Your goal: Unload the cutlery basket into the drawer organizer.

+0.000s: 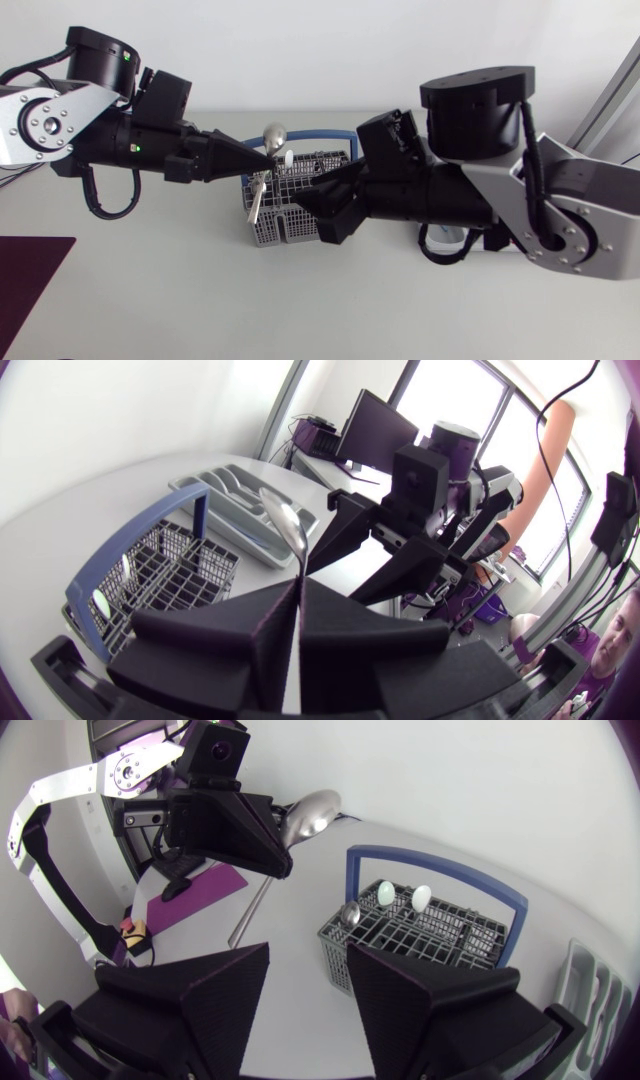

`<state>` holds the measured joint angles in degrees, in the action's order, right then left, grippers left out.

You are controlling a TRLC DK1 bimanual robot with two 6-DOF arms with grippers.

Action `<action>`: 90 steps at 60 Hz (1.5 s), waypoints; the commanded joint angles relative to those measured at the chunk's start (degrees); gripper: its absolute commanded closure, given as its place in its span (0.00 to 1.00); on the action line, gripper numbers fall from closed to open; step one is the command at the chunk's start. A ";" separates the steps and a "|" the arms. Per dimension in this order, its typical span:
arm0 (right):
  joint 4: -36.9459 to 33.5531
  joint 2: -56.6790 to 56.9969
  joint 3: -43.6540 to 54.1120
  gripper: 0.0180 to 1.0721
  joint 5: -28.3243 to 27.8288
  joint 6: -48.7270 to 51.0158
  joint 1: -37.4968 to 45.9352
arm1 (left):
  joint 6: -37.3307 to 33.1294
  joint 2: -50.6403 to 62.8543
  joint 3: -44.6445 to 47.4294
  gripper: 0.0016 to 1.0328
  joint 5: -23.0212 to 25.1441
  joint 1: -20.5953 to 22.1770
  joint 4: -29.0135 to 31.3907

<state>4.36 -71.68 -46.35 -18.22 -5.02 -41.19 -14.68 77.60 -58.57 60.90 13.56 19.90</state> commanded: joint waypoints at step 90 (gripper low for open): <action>6.19 -14.54 -12.36 0.94 -17.99 -13.09 4.45 | 17.14 7.83 -5.07 0.81 4.84 -1.70 -18.23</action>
<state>9.50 -84.84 -56.71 -35.38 -16.53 -36.95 0.58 84.44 -62.33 64.29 12.38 2.44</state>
